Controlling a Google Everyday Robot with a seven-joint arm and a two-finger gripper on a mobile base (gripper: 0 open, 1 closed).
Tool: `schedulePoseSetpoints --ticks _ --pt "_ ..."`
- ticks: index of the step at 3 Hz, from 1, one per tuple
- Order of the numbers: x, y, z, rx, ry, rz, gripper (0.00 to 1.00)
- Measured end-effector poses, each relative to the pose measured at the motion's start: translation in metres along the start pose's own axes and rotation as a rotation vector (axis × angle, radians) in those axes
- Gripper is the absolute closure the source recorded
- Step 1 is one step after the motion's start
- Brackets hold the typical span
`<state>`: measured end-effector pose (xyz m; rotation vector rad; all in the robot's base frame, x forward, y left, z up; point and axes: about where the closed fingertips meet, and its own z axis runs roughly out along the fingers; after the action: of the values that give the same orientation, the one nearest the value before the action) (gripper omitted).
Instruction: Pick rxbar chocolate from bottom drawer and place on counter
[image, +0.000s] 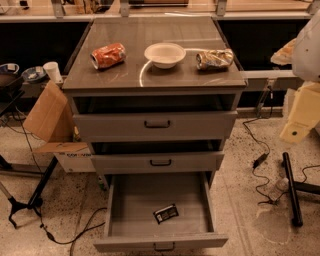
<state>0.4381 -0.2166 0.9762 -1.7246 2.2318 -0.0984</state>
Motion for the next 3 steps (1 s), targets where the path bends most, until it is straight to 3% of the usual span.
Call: schedulePoseSetpoints --ticks 2,3 --pt "-0.003 -0.001 0.000 0.013 -0.002 -0.020 0.00" --pt "-0.022 0.006 0.032 -0.036 0.008 -0.187 0.00"
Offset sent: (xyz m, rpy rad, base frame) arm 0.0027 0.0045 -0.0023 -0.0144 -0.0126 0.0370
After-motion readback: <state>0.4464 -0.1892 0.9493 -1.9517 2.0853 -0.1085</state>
